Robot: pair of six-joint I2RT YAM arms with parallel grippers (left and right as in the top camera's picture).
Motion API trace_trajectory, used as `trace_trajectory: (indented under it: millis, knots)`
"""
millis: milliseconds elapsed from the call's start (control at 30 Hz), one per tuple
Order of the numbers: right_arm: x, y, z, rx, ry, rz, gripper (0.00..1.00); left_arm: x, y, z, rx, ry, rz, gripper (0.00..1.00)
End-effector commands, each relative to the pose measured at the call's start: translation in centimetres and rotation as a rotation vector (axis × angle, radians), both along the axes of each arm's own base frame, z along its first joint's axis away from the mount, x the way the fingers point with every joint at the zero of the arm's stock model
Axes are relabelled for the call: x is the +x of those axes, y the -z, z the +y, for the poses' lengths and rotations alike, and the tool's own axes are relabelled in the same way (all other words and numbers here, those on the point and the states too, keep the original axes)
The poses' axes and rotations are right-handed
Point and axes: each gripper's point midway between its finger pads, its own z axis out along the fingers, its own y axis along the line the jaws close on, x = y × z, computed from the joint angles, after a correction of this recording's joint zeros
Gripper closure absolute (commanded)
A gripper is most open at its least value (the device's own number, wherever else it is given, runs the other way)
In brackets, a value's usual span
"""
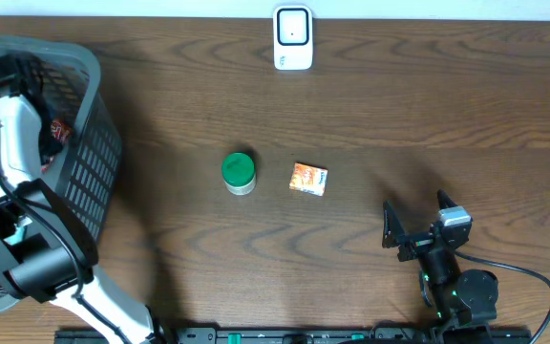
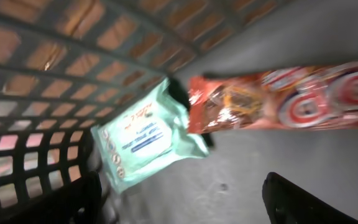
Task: Scan the item barcode
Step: 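Reach the left gripper into the basket and grasp the mint-green wipes packet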
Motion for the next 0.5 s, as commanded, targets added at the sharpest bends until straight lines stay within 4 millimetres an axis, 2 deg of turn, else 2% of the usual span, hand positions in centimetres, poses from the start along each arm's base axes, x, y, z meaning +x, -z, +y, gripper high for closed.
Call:
trace_trajectory:
  millis: [0, 300, 333, 467]
  knots:
    - [0.0, 0.0, 0.1, 0.011, -0.002, 0.002, 0.01, -3.1, 4.6, 0.4, -0.094, -0.033, 0.144, 0.16]
    - [0.0, 0.0, 0.1, 0.011, -0.002, 0.003, 0.01, -3.9, 9.7, 0.2, -0.188, -0.018, 0.252, 0.16]
    - [0.0, 0.0, 0.1, 0.011, -0.001, 0.003, 0.01, -4.5, 10.8, 0.4, -0.203, -0.039, 0.273, 0.15]
    - [0.0, 0.0, 0.1, 0.011, -0.001, 0.003, 0.01, -6.2, 12.1, 0.9, -0.225, -0.103, 0.301, 0.15]
